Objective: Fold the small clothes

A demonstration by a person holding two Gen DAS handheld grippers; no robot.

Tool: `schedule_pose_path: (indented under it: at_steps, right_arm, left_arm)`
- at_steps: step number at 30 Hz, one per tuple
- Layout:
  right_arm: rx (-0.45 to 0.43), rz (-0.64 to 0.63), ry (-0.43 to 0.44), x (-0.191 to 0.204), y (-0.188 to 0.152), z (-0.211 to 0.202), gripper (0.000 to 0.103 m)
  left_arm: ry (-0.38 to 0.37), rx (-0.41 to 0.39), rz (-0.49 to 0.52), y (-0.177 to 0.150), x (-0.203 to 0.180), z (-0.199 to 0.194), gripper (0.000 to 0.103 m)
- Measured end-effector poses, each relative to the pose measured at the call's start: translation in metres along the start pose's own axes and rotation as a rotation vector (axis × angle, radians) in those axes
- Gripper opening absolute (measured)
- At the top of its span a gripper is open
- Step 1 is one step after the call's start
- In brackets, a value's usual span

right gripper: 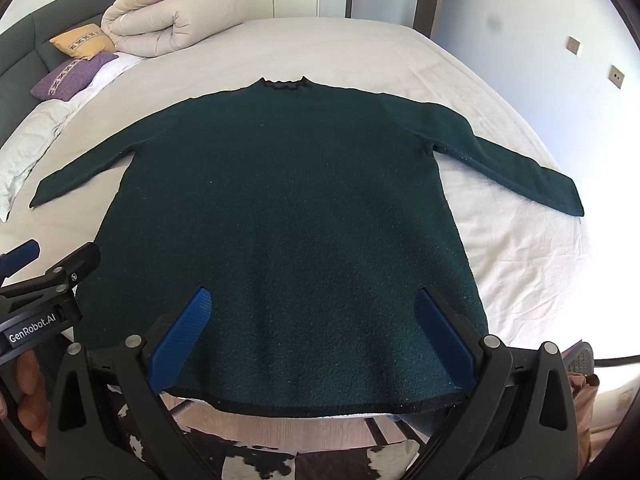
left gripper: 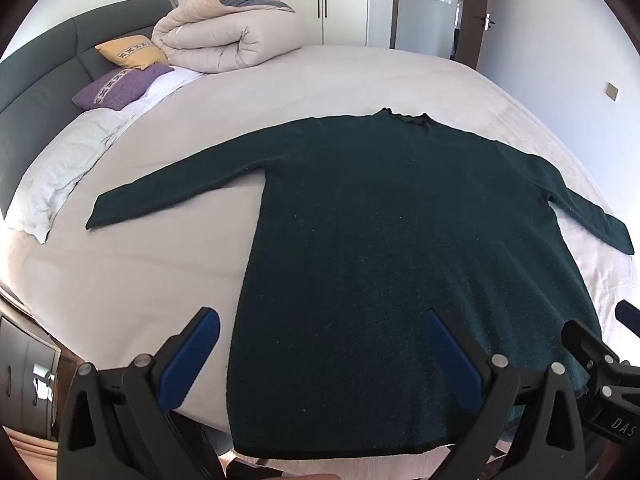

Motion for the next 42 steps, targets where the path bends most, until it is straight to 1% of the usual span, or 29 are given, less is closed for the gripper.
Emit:
schedule_pose_path:
  at_steps: [10,11,17,20,42]
  right_arm:
    - [0.005,-0.002,-0.002,-0.002,0.002,-0.003,0.103]
    - [0.006,-0.002,-0.001,-0.002,0.002,-0.003,0.103]
    - [0.009,-0.005,-0.004,-0.001,-0.001,0.001,0.103]
    - [0.01,-0.004,-0.004,-0.002,-0.001,0.001,0.103]
    - [0.011,0.001,-0.003,0.001,-0.003,0.005,0.103]
  left_arm:
    - [0.009,0.002,0.003,-0.001,0.0,-0.001,0.103]
    - [0.009,0.002,0.003,-0.005,0.006,0.0,0.103]
    - [0.004,0.005,0.004,-0.016,0.009,0.008,0.103]
    - [0.005,0.016,-0.001,-0.005,0.008,0.006,0.103]
    - [0.006,0.02,-0.002,-0.006,0.008,0.006,0.103]
Point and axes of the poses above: each gripper's, at about its wrist camera, not at the fingertips, and z roughly the way its jaws point, x to its left, y to its top, the point moved 4 cm from there along z, roughly the way its jaws point, and after that the axes turned 9 degrees about -z, right-handed, at the moved point
